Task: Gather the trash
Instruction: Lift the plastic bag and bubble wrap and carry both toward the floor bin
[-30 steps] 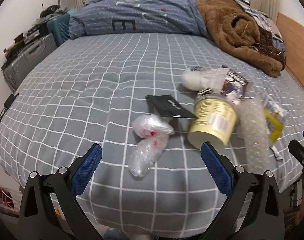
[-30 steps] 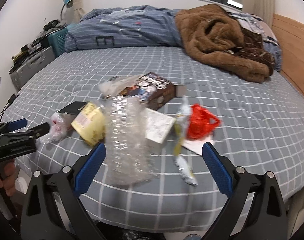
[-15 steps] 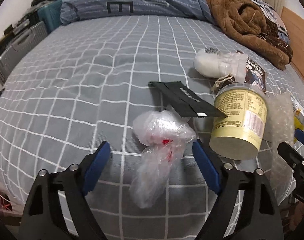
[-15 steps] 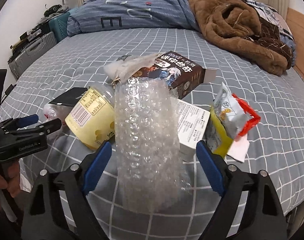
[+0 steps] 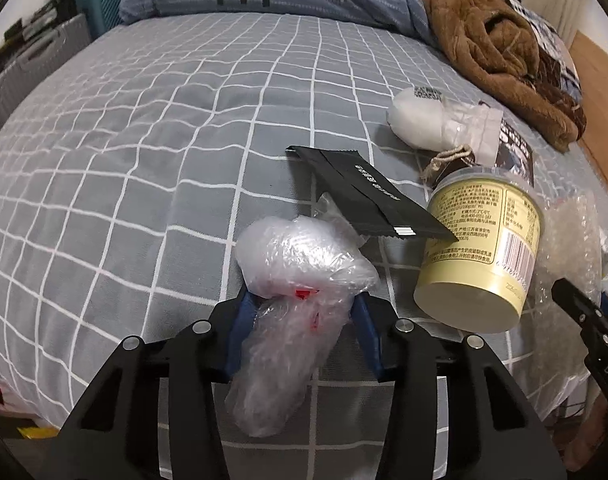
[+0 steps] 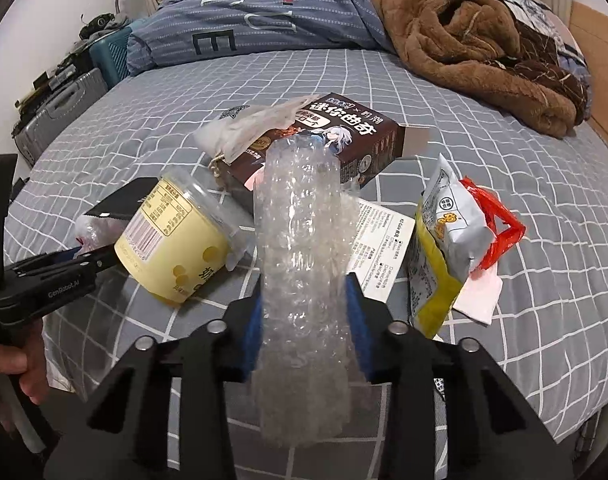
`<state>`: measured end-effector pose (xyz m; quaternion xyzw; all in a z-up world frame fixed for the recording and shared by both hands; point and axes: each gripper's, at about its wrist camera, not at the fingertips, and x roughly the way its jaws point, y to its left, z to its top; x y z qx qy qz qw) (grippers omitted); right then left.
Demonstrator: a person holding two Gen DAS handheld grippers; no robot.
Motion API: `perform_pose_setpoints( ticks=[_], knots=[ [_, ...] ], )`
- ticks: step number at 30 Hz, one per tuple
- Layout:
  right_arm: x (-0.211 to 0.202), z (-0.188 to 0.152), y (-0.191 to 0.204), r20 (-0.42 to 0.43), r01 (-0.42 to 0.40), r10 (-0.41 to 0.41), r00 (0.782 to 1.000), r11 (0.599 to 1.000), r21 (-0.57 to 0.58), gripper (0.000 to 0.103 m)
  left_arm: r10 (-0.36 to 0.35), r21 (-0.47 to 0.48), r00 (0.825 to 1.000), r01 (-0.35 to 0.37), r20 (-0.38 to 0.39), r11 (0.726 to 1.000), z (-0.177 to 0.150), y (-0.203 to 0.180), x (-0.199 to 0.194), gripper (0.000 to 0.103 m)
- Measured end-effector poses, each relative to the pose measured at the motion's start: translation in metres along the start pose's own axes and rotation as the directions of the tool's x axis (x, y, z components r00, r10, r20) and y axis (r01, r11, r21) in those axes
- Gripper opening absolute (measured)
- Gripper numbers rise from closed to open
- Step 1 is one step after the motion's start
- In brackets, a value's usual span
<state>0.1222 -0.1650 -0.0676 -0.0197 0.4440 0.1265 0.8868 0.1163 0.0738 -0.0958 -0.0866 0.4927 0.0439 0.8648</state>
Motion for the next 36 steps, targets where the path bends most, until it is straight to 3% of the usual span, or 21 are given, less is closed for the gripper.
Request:
perform_pose_setpoints(
  ticks=[15,25,36],
  knots=[
    [-0.026,-0.001,-0.008,0.041,-0.026,0.025,0.999,1.0,0.016,0.03,0.051,-0.02,0.996,-0.05,0.067,0.999,0.005,-0.003,-0.033,0.045],
    [-0.05,-0.003,-0.013,0.08,-0.025,0.023,0.997,0.999,0.023,0.03,0.042,-0.019,0.991,-0.04,0.126,0.999,0.0,-0.01,-0.063,0.045],
    [-0.076,-0.013,-0.012,0.111,-0.019,0.017,0.994,1.0,0.017,0.029,0.012,0.023,0.986,-0.016,0.164,1.0,-0.027,-0.028,-0.098,0.045]
  ],
)
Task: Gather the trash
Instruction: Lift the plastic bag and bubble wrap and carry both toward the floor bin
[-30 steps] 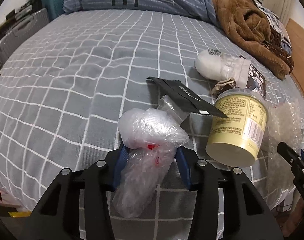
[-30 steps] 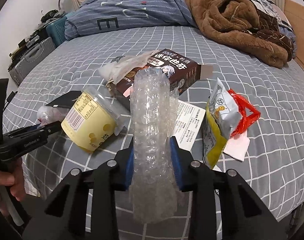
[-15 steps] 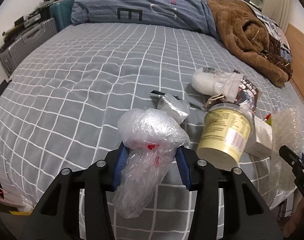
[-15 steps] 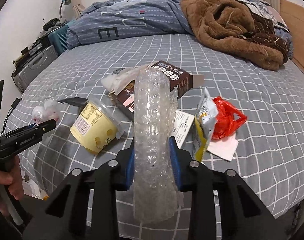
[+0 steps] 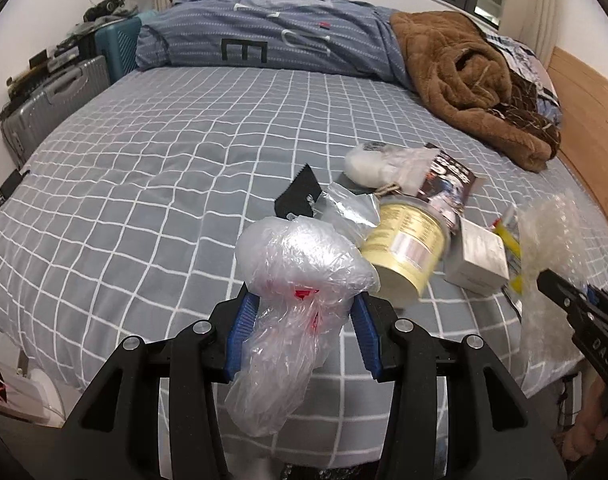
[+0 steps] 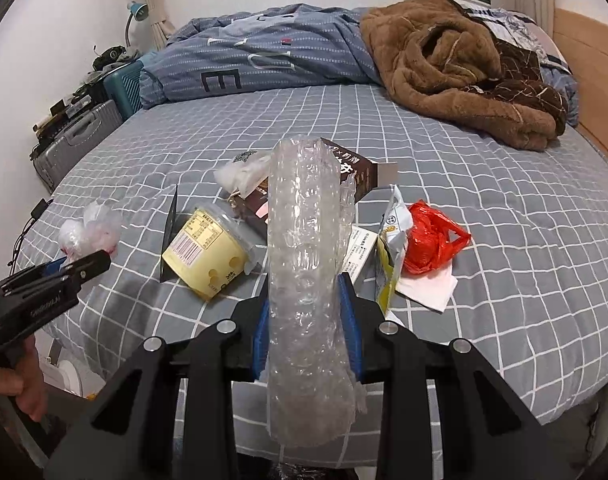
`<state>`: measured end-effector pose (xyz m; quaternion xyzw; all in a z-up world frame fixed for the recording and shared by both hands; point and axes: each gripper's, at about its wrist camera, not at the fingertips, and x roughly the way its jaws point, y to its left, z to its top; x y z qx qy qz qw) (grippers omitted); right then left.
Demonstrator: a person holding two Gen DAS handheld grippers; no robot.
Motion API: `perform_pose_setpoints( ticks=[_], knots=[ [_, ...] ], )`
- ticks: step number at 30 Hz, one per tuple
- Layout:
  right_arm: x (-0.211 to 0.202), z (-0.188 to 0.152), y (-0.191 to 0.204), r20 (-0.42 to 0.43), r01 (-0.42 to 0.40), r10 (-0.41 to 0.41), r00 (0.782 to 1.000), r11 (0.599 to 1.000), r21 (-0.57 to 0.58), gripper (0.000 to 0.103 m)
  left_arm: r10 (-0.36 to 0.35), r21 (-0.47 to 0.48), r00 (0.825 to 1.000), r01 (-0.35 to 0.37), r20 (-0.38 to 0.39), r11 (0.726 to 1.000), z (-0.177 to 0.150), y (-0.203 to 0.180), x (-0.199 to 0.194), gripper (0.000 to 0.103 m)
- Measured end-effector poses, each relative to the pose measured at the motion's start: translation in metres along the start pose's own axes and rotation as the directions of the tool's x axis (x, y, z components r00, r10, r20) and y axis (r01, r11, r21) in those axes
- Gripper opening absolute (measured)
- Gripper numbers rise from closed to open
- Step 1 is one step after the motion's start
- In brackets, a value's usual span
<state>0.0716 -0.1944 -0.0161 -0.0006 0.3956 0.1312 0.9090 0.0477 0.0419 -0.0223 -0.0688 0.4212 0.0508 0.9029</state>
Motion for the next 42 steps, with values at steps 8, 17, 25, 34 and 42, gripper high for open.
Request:
perform_pose_setpoints(
  ticks=[8,17,25,34,42],
  knots=[
    [-0.02,-0.004,0.0,0.012,0.003,-0.003,1.0,1.0,0.008,0.029,-0.024,0.004,1.0,0.024,-0.001,1.0,-0.014,-0.01,-0.018,0.045],
    [-0.051,-0.009,0.003,0.03,-0.004,0.004,1.0,1.0,0.0,0.029,-0.049,0.017,0.999,0.049,0.012,0.999,-0.028,-0.025,-0.043,0.045],
    [-0.075,-0.026,0.001,0.032,-0.005,0.004,0.999,1.0,0.01,0.028,-0.061,0.026,0.998,0.06,0.028,0.998,-0.037,-0.035,-0.067,0.045],
    [-0.094,-0.042,0.004,0.033,0.01,-0.01,0.999,1.0,-0.007,0.027,-0.071,0.017,0.997,0.071,0.021,0.997,-0.061,-0.032,-0.082,0.045],
    [-0.103,-0.057,0.008,0.026,0.012,-0.011,1.0,1.0,-0.002,0.027,-0.086,0.004,0.996,0.086,-0.001,0.996,-0.086,-0.028,-0.092,0.045]
  ],
)
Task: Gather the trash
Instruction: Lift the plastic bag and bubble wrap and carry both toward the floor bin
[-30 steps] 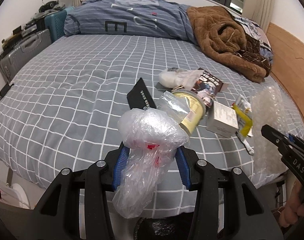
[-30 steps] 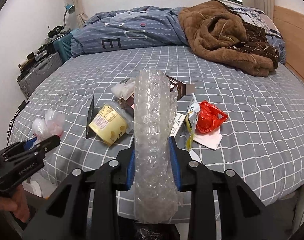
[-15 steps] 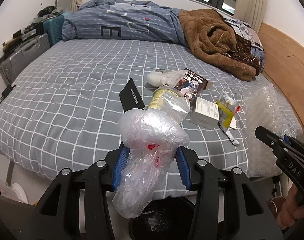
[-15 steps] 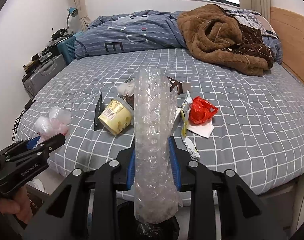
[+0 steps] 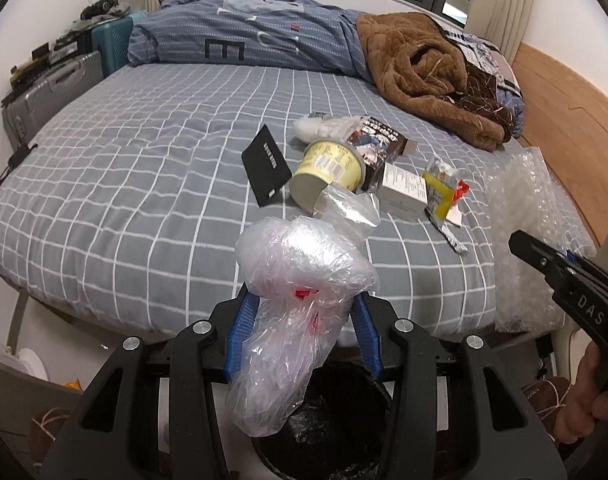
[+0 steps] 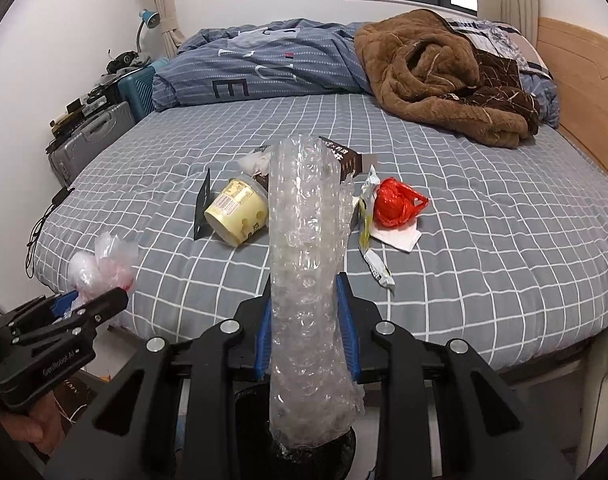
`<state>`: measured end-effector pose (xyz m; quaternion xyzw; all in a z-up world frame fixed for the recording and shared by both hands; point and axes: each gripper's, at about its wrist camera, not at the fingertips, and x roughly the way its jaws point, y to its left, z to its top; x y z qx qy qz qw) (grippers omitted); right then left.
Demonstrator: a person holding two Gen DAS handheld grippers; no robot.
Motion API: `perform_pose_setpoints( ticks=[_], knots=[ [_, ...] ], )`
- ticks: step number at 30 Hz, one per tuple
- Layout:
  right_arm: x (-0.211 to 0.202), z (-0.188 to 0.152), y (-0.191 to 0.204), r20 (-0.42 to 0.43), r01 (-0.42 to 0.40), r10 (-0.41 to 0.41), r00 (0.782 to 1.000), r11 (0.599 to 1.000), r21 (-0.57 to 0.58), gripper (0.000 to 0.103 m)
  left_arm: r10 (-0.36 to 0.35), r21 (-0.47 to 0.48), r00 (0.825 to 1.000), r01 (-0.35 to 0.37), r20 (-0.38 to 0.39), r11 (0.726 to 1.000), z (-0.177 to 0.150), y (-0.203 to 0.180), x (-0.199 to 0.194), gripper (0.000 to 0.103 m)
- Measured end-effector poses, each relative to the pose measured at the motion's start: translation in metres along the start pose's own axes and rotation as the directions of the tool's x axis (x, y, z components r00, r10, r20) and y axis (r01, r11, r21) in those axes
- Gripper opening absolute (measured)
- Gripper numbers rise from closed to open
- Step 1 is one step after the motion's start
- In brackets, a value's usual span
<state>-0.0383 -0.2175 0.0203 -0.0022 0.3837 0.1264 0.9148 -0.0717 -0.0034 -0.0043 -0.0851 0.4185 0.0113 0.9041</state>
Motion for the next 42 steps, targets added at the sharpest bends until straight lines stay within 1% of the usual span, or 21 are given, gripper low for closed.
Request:
perform_pose_setpoints(
  ticks=[10,20,30,34,37,42],
  knots=[
    [-0.002,-0.024,0.002,-0.032,-0.005,0.005,0.999,1.0,0.005,0.027,0.016,0.012,1.0,-0.015,-0.017,1.0,-0.025,0.003,-0.007,0.045],
    [-0.004,-0.048,0.006,-0.073,-0.013,0.014,0.997,1.0,0.004,0.027,0.03,0.003,0.998,-0.03,-0.047,1.0,-0.049,0.009,-0.009,0.045],
    [0.005,-0.074,0.014,-0.128,-0.02,0.018,0.992,1.0,-0.016,0.027,0.033,0.0,0.994,-0.034,-0.1,0.999,-0.074,0.011,0.004,0.045],
    [0.013,-0.087,0.016,-0.158,-0.018,0.013,0.987,1.0,-0.026,0.027,0.025,-0.002,0.992,-0.025,-0.127,1.0,-0.084,0.013,0.013,0.045],
    [0.02,-0.097,0.016,-0.178,-0.015,0.009,0.984,0.999,-0.03,0.027,0.036,0.0,0.988,-0.036,-0.147,0.999,-0.092,0.016,0.021,0.045],
    [0.034,-0.114,0.017,-0.217,-0.02,0.013,0.976,0.999,-0.029,0.027,0.023,-0.011,0.983,-0.025,-0.184,1.0,-0.103,0.02,0.034,0.045]
  ],
)
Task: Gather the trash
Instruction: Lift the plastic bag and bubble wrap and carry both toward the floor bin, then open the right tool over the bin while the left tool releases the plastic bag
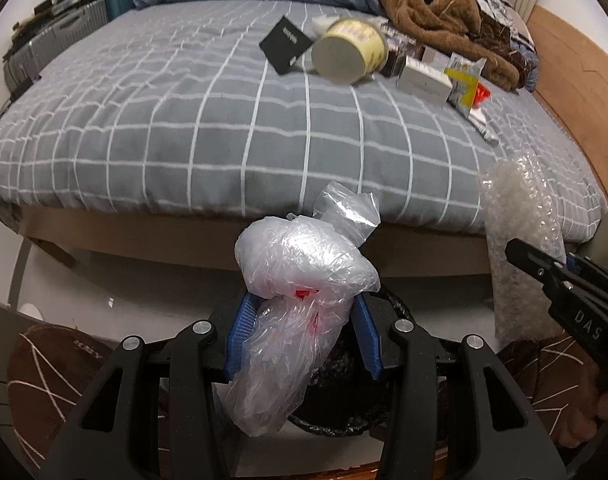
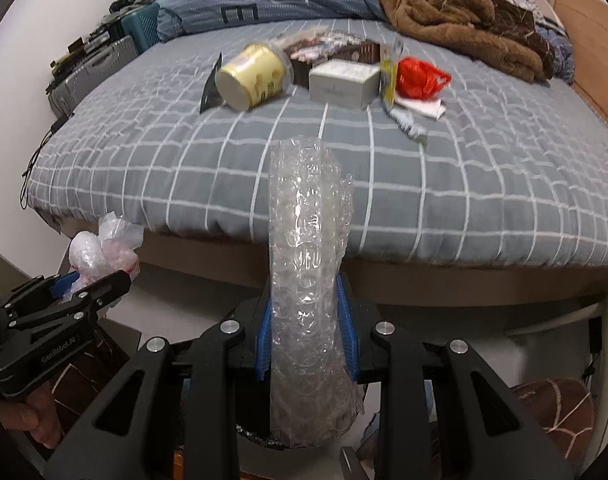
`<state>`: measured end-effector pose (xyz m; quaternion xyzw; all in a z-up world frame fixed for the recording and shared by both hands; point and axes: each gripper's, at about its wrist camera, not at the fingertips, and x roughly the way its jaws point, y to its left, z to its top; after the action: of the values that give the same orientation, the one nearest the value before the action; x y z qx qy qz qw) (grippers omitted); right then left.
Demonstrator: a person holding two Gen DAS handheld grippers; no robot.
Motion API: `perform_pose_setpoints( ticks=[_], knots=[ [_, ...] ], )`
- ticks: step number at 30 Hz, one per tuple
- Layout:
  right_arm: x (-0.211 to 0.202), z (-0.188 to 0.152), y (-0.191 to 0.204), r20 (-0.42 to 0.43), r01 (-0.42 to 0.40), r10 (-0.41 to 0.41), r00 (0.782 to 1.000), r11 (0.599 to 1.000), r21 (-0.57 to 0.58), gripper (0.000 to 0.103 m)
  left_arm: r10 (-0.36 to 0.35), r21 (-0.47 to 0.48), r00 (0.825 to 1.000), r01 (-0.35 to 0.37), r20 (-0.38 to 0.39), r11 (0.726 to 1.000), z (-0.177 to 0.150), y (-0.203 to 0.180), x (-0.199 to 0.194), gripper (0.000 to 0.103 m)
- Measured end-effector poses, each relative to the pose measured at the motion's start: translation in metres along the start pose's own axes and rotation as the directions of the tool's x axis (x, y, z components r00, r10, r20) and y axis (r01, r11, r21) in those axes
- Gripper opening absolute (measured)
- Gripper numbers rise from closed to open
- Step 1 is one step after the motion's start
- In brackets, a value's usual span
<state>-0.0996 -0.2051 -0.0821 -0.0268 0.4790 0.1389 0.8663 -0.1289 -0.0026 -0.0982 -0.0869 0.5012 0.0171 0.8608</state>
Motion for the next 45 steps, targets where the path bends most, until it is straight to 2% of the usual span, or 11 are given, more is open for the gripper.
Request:
perform_pose_setpoints(
  ticks=[10,21,37,41,42,45],
  knots=[
    [0.031,-0.023,0.007,-0.07,-0.007,0.008,0.998,1.0,0.004,0.027,0.012,-0.003,0.998,-0.012,-0.057,1.0,-0.015,0.006,0.027,0.045],
    [0.072,-0.044,0.011,-0.173,-0.014,0.016,0.985,1.0,0.012,0.027,0.083,0.028,0.99,-0.08,-0.118,0.996,-0.034,0.009,0.062,0.045],
    [0.117,-0.054,0.006,-0.278,-0.019,0.037,0.96,0.998,0.067,0.028,0.071,-0.026,0.976,-0.078,-0.207,0.997,-0.038,0.022,0.1,0.045],
    [0.121,-0.056,0.007,-0.276,-0.025,0.042,0.96,0.998,0.064,0.034,0.066,-0.02,0.973,-0.072,-0.22,0.997,-0.037,0.02,0.109,0.045],
    [0.122,-0.057,0.007,-0.275,-0.021,0.038,0.961,0.998,0.064,0.042,0.065,-0.017,0.973,-0.07,-0.22,0.997,-0.037,0.02,0.11,0.045],
    [0.119,-0.06,0.003,-0.269,-0.017,0.035,0.962,0.997,0.071,0.056,0.058,-0.008,0.974,-0.061,-0.221,0.998,-0.037,0.019,0.113,0.045]
  ],
)
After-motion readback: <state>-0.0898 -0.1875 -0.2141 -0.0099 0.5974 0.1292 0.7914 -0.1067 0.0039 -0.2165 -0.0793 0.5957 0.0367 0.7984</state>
